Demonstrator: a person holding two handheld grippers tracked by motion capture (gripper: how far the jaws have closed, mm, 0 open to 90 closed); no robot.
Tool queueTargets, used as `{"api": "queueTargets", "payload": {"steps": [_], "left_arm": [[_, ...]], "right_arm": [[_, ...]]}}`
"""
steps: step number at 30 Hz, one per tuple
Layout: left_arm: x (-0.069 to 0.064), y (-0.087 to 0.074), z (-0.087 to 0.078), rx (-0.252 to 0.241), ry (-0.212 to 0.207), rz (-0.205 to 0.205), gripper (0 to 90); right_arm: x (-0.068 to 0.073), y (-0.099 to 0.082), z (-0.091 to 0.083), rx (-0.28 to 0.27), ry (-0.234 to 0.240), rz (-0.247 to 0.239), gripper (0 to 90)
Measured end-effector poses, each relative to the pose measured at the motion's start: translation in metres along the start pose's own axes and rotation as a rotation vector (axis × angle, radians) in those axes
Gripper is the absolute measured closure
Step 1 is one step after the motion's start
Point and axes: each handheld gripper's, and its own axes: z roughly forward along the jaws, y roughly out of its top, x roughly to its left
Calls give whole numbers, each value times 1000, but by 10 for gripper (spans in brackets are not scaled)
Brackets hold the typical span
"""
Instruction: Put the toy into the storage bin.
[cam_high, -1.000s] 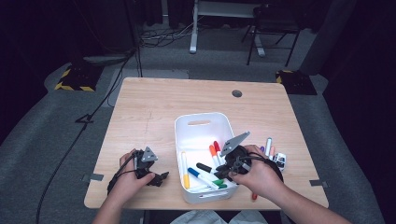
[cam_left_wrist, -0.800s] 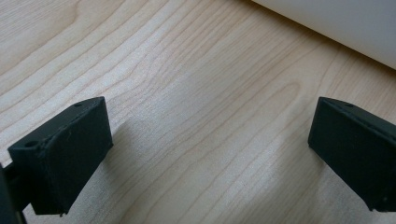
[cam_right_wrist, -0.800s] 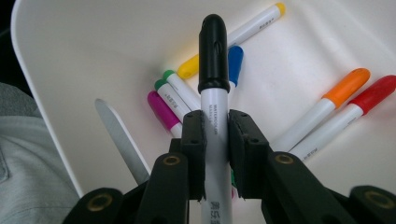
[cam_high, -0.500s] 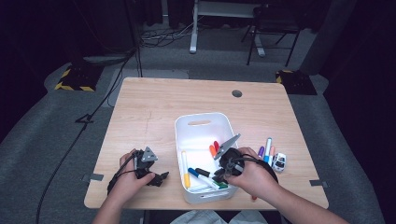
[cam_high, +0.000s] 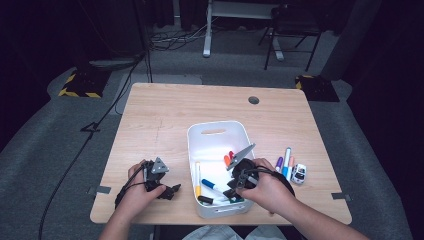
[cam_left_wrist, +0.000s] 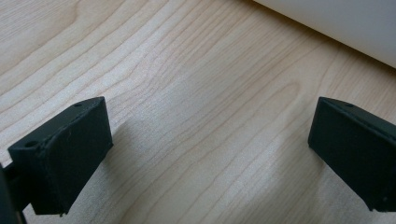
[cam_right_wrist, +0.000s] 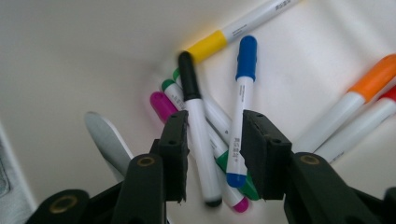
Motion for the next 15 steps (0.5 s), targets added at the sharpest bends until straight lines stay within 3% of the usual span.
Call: {"api": "queueTargets", "payload": {"steps": [1, 4, 7, 8, 9, 13, 15], "left_arm": [[0, 0, 0, 0, 0, -1, 0], [0, 0, 0, 0, 0, -1, 0], [1, 1, 1, -10, 2, 19, 0], [1, 0, 1, -6, -2, 9, 0], [1, 1, 1, -5, -2, 9, 0], [1, 1, 1, -1, -6, 14, 0], [1, 2, 1, -3, -6, 11, 0]], "right_arm": [[1, 1, -8, -57, -2, 6, 576], [1, 0, -23, -118, -18, -4, 563], [1, -2, -35, -137, -23, 35, 563], [0, -3, -42, -142, -41, 42, 563], [-5, -8, -54, -186, -59, 54, 563], [-11, -17, -67, -218, -96, 76, 559], [-18, -29, -76, -246, -113, 116, 559]]}}
